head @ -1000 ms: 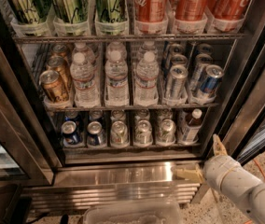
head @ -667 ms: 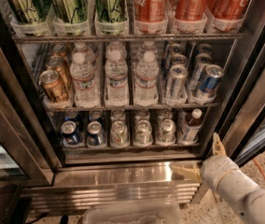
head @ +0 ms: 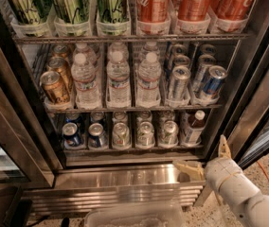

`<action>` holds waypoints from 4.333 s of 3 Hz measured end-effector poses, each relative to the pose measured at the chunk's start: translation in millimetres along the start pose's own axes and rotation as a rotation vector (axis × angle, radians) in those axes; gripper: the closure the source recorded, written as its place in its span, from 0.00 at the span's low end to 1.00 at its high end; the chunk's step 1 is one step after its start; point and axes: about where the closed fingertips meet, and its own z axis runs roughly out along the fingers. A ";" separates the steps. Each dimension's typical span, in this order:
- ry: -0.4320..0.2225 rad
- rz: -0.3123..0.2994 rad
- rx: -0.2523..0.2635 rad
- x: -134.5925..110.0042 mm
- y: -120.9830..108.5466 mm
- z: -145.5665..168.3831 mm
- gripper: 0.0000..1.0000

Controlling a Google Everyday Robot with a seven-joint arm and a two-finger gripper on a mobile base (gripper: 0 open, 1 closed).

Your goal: Pick blue plastic bottle from bottom shelf of fridge

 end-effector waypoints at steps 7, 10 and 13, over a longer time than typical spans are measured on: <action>-0.043 0.040 0.181 22.0 -38.7 49.8 0.18; -0.007 0.054 0.196 47.6 -41.8 83.2 0.30; -0.053 0.068 0.198 41.9 -36.8 105.3 0.29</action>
Offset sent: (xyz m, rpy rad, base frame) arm 0.0196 -0.0140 -0.0027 0.0052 -0.0685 -0.0858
